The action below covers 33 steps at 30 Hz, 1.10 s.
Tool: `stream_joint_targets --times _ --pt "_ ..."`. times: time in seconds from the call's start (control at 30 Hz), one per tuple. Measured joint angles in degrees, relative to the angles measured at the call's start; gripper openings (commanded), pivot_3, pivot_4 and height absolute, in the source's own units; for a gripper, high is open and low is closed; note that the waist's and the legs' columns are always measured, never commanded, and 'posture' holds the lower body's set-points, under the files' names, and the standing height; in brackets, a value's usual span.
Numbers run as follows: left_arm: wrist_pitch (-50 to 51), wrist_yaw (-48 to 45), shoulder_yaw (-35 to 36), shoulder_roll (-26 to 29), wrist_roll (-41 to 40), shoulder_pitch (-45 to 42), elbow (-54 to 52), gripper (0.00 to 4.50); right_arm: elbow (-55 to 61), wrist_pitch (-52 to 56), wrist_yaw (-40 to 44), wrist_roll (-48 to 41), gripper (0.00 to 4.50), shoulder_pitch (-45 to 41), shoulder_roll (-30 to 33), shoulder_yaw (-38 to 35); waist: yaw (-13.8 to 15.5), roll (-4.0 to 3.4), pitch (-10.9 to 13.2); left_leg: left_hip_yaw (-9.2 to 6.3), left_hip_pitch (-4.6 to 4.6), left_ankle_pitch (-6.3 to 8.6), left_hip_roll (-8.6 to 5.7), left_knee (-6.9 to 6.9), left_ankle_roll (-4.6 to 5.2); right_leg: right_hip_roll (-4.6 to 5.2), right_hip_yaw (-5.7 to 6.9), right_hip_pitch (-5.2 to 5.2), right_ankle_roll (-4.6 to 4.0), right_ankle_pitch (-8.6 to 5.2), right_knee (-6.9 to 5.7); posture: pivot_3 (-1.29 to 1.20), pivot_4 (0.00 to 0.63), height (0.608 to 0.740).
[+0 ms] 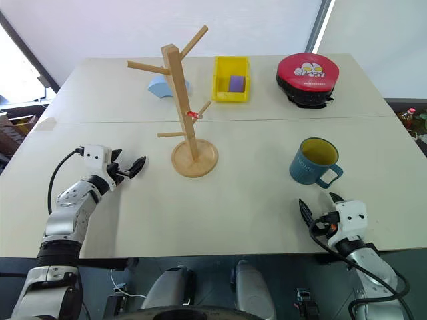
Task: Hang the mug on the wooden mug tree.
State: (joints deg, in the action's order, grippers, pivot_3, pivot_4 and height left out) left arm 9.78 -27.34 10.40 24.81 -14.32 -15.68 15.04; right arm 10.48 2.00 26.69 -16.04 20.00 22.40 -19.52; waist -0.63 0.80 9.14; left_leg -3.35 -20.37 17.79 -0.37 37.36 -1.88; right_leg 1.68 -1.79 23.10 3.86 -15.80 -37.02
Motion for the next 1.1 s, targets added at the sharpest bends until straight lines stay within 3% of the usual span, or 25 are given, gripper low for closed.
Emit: stream_joint_targets --times 0.43,0.63,0.77,0.93,1.1 --pt "1.01 -0.30 0.15 0.07 -0.22 1.53 -1.37 4.50 -0.73 -0.06 -1.11 0.20 4.48 -0.98 -0.01 0.00 -0.07 0.00 0.00 0.00 0.00 0.00 0.00 0.00 0.00 0.00 -0.01 0.00 0.00 0.00 0.00 0.00 0.150 0.740" --pt "1.07 -10.47 -0.37 2.97 -4.73 8.79 -10.09 4.50 -0.40 0.06 -1.75 0.04 4.48 -0.36 -0.01 -0.19 -0.09 -0.03 -0.01 0.02 0.00 0.00 0.01 -0.03 0.00 0.05 -0.04 0.00 -0.02 -0.01 0.01 0.00 0.150 0.740" --pt "5.62 -21.66 -3.49 7.15 -10.46 14.86 -19.39 4.50 -0.04 0.08 -2.29 0.06 4.48 0.15 -0.01 -0.57 0.16 -0.06 -0.01 0.03 -0.01 0.00 0.01 0.00 0.00 0.10 -0.05 -0.02 -0.16 -0.09 0.03 0.00 0.150 0.740" --pt "10.26 -27.75 -9.02 7.84 -14.94 14.47 -28.84 4.50 0.11 0.09 -3.58 0.04 4.48 -0.58 -0.47 -0.96 0.07 -0.08 -0.01 0.03 0.01 0.00 0.01 0.06 0.01 0.08 -0.05 -0.07 -0.22 -0.12 0.02 0.00 0.150 0.740" --pt "10.96 -27.63 -18.99 2.99 -12.55 7.48 -33.70 4.50 -0.24 -0.31 -8.33 0.15 4.48 -5.06 -1.84 -2.46 0.02 -0.10 -0.02 0.04 0.01 -0.01 0.00 0.12 0.01 -0.05 -0.07 -0.09 -0.05 -0.02 0.00 0.00 0.150 0.740"
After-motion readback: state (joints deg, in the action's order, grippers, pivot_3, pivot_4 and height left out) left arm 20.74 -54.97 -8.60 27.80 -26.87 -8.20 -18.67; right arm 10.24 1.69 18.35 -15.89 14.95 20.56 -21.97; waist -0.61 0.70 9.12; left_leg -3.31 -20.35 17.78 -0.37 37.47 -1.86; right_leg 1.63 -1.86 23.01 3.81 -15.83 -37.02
